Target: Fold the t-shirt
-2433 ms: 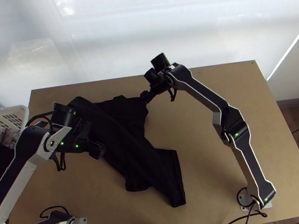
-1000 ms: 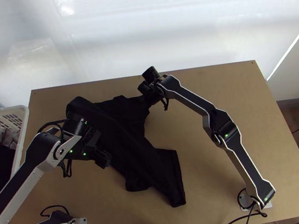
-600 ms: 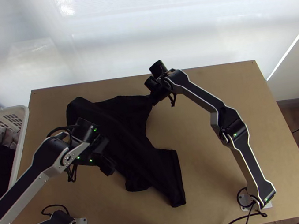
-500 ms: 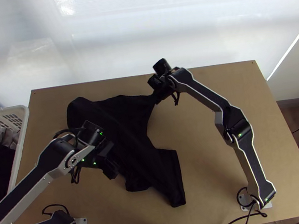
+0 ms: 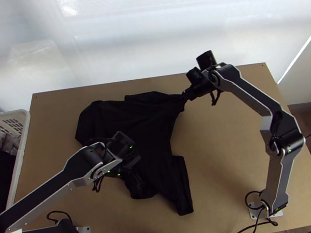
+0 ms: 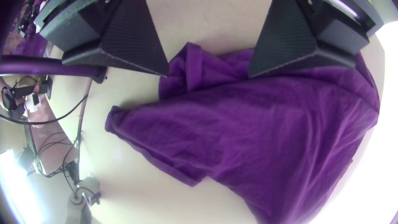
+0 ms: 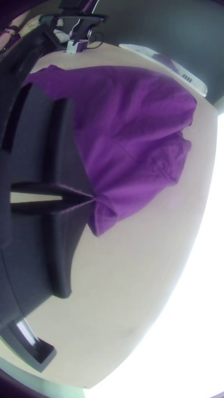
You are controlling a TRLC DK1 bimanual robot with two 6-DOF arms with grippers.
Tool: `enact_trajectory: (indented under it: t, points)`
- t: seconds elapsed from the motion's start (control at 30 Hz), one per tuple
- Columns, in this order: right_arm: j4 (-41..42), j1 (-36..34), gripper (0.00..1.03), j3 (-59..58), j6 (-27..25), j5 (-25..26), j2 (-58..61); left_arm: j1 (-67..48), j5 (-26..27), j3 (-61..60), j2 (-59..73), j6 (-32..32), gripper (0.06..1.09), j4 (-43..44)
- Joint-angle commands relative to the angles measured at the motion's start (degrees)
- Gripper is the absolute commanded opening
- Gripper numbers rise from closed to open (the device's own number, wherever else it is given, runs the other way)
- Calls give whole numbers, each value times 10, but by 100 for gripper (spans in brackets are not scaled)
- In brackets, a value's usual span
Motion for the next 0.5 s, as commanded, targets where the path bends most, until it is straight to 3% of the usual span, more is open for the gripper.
enact_trajectory:
  t: [0.0,0.47]
  points:
    - [30,-49,3,-100,3,-2,-83,-50,0,52,52,-19,100,36]
    - [42,-51,3,-119,13,-1,-93,-148,19,236,223,-12,103,1]
